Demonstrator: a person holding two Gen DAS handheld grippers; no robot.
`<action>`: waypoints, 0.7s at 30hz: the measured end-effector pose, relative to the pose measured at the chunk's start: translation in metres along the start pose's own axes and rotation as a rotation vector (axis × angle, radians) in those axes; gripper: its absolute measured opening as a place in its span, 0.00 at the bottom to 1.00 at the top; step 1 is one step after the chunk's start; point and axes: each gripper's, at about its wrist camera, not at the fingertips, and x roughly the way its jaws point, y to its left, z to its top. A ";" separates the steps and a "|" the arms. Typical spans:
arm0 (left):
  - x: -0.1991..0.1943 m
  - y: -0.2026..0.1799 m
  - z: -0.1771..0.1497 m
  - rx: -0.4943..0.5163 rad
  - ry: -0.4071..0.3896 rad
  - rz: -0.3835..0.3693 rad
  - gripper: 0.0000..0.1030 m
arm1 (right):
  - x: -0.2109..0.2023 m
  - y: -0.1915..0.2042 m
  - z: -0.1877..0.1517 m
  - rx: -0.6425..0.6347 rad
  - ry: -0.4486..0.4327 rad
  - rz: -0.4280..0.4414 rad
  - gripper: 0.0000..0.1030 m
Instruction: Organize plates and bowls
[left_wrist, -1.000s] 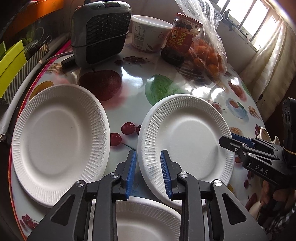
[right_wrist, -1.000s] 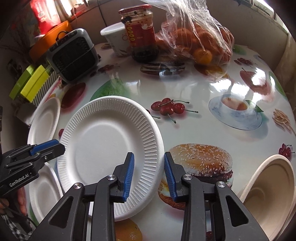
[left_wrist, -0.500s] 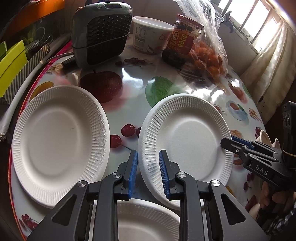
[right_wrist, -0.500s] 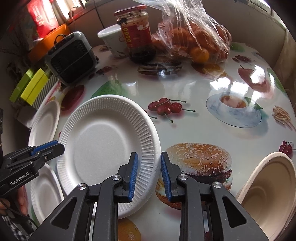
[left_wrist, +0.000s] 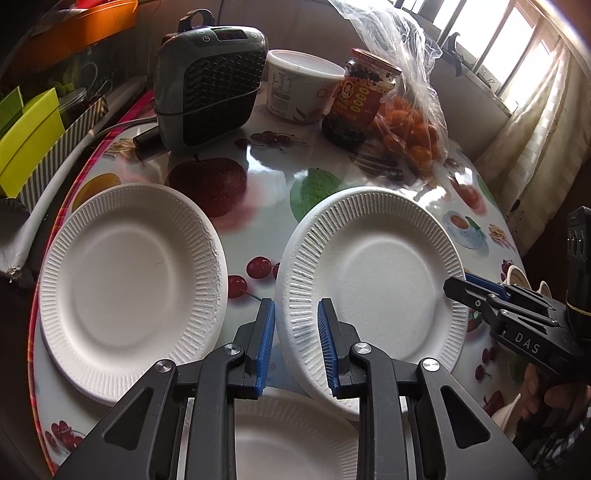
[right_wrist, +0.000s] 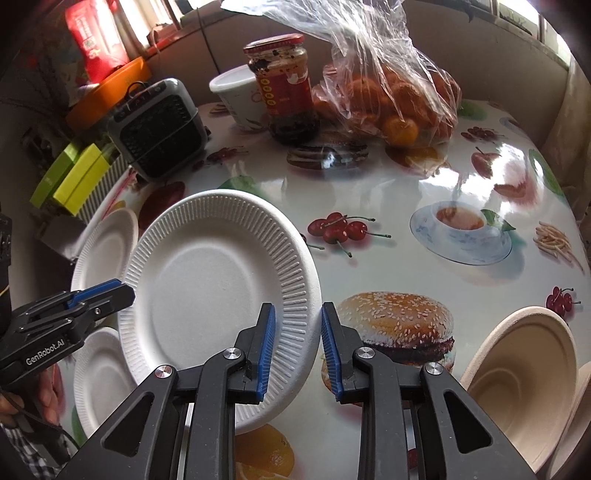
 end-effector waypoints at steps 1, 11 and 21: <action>-0.003 0.000 -0.001 0.000 -0.003 0.000 0.24 | -0.003 0.001 0.000 0.000 -0.004 0.003 0.24; -0.028 0.001 -0.009 -0.004 -0.041 0.007 0.24 | -0.024 0.016 -0.003 -0.011 -0.031 0.024 0.24; -0.052 0.013 -0.029 -0.027 -0.066 0.021 0.24 | -0.037 0.036 -0.015 -0.044 -0.037 0.046 0.24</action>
